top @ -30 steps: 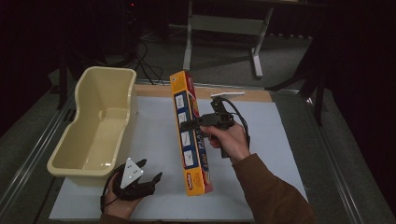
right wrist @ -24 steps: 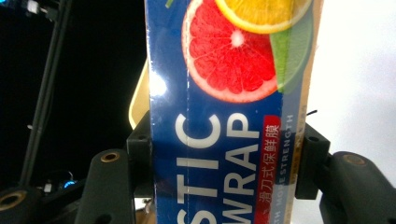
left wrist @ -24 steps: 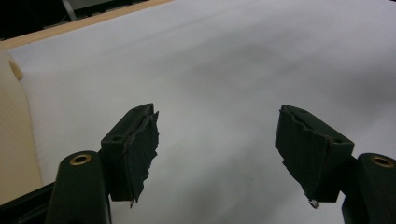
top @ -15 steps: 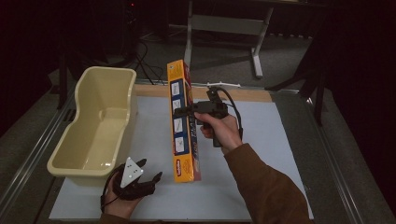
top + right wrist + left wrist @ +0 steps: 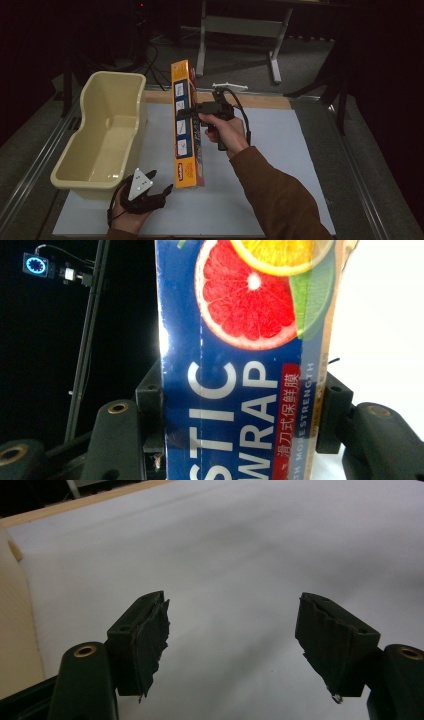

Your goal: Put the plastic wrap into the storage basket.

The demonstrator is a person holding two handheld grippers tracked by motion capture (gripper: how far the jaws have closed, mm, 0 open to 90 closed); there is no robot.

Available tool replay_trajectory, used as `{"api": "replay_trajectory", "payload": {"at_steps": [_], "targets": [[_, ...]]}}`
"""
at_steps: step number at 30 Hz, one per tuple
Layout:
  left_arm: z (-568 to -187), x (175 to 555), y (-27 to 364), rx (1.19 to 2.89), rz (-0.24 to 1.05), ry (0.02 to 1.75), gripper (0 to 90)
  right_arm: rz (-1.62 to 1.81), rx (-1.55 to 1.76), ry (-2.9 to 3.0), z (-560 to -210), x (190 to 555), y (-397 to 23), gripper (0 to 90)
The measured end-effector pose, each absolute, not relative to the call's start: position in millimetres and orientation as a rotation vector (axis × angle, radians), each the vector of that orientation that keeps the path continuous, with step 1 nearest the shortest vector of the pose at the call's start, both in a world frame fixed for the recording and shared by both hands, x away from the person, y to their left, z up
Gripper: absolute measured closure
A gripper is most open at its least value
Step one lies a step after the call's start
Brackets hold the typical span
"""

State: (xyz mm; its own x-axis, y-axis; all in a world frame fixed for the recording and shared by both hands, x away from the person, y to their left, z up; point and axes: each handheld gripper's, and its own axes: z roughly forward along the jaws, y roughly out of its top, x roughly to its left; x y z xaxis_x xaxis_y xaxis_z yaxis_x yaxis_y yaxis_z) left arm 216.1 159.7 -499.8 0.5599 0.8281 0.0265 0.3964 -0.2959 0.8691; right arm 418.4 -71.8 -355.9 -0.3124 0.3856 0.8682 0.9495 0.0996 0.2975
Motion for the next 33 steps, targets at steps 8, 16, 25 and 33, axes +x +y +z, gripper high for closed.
{"api": "replay_trajectory", "payload": {"at_steps": [8,16,25,33], "targets": [[-500,216,159,1.906,0.612,0.99,29.2,-1.198,-1.32,-1.726,-356,426,-60,41.3],[-499,216,161,1.898,0.618,0.996,29.2,-1.211,-1.322,-1.729,-349,428,-50,41.3],[-499,216,159,1.908,0.621,0.985,29.4,-1.22,-1.343,-1.682,-350,432,-38,41.3],[-498,216,160,1.907,0.624,0.983,29.6,-1.236,-1.373,-1.658,-348,437,-33,41.3]]}}
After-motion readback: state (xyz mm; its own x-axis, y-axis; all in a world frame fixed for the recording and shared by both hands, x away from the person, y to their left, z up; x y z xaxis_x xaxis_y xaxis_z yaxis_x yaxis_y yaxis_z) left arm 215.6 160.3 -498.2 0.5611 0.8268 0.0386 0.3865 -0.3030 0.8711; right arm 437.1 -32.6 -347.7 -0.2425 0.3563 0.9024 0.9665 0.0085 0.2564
